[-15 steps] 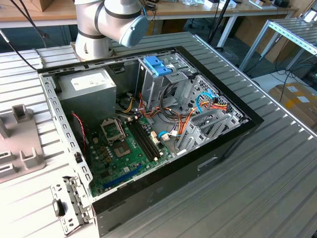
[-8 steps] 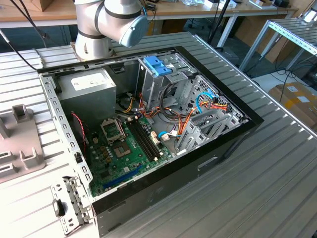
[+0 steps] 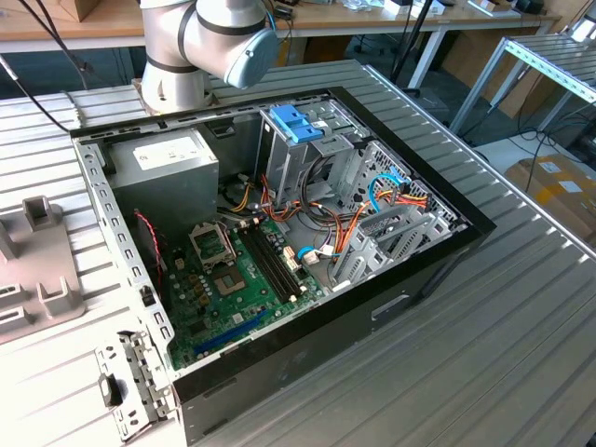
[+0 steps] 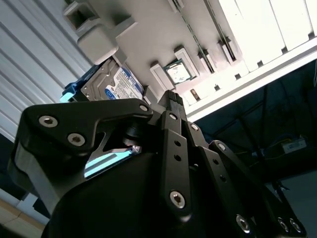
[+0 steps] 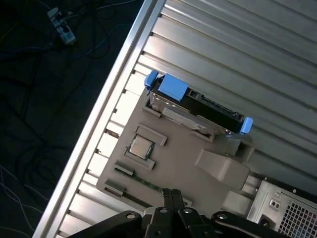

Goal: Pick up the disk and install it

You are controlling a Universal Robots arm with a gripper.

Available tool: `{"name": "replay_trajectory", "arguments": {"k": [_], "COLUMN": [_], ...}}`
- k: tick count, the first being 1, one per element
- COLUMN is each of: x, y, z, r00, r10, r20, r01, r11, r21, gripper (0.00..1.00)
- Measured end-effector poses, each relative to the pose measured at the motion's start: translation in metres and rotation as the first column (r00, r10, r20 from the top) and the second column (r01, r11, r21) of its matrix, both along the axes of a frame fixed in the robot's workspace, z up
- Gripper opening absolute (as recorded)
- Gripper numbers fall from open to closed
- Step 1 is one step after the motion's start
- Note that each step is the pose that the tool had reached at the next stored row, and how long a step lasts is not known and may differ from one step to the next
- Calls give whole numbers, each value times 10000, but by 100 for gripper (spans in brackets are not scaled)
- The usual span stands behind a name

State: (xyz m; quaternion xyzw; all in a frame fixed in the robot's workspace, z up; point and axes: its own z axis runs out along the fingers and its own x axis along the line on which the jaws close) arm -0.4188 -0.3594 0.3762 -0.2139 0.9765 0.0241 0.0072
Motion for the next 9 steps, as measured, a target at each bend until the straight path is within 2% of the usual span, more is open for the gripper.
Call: {"name": "replay_trajectory", "arguments": {"k": [9], "x": [0], "y": [0], "z": [0], "r00": [9987], "r10": [517], "r20": [0], "r01": [-517], "r11": [9987], "r21": [0], "gripper": [11]}}
